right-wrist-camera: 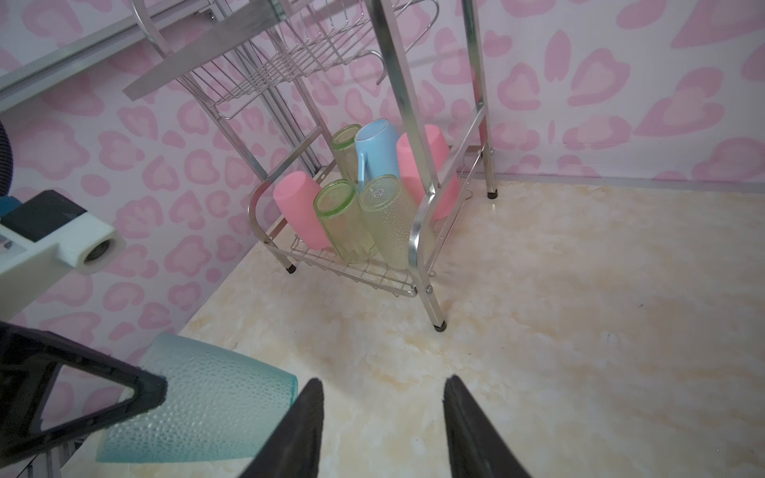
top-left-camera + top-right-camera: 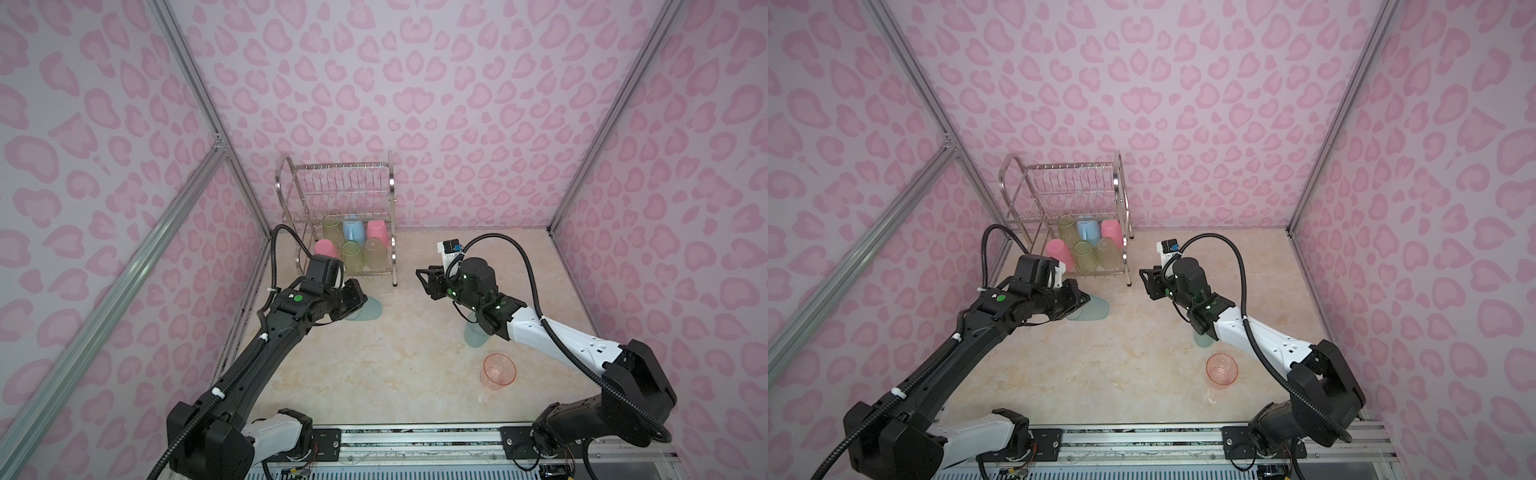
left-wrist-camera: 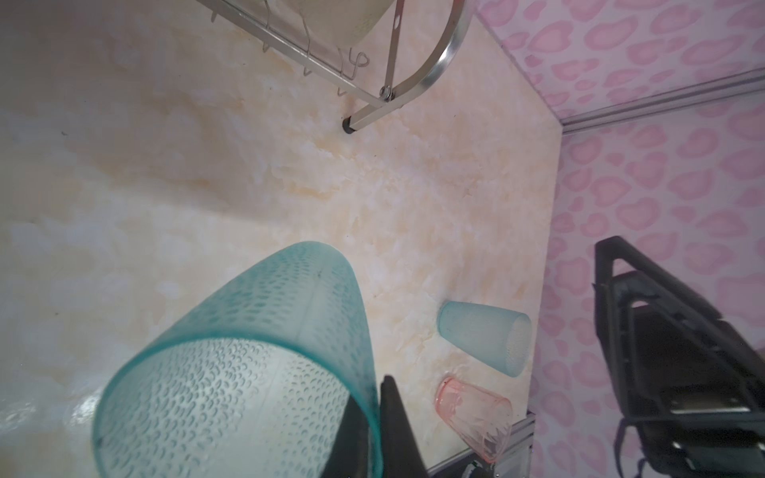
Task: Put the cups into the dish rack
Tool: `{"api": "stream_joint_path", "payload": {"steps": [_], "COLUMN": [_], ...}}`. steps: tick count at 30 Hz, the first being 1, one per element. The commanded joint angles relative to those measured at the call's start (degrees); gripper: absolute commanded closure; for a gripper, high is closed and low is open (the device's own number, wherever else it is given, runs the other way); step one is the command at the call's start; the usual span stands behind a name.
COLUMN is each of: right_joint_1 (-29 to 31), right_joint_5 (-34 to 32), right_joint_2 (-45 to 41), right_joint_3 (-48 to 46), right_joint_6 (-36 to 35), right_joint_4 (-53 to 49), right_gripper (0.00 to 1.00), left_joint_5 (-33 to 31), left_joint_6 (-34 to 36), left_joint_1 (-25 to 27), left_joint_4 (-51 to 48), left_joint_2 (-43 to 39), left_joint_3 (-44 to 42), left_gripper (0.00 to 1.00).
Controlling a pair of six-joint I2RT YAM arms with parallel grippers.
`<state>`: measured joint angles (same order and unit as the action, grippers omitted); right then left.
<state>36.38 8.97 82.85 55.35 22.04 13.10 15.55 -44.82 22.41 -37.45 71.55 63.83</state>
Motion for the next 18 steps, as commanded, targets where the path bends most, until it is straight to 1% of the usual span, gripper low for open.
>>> {"api": "stream_joint_path", "payload": {"steps": [1, 4, 9, 12, 18], "right_joint_1": [-1.1, -1.9, -2.6, -2.8, -3.1], "right_joint_5": [-1.0, -1.2, -0.9, -0.7, -1.2], "right_joint_2": [-0.2, -0.1, 0.4, 1.1, 1.8], "right_joint_3": [-0.7, -0.6, -0.3, 0.1, 0.5], "right_joint_6": [0.5, 0.4, 0.7, 0.6, 0.4], "right_joint_4": [-1.4, -2.2, -3.2, -3.4, -4.0], "right_gripper": [0.53, 0.53, 0.53, 0.53, 0.53], "left_joint_5": [-4.9, -6.9, -14.0, -18.4, -23.1], "left_joint_6": [4.9, 5.3, 6.8, 7.8, 9.7], "left_joint_1": [3.1, 5.5, 9.5, 13.1, 19.5], "left_joint_4": [-5.2, -5.2, -10.1, -13.1, -16.0], "left_joint_2": [2.5, 3.8, 7.3, 10.3, 15.9], "left_joint_3": [2.6, 2.8, 4.7, 6.9, 11.4], "left_gripper": [0.97, 0.97, 0.97, 0.97, 0.97]}}
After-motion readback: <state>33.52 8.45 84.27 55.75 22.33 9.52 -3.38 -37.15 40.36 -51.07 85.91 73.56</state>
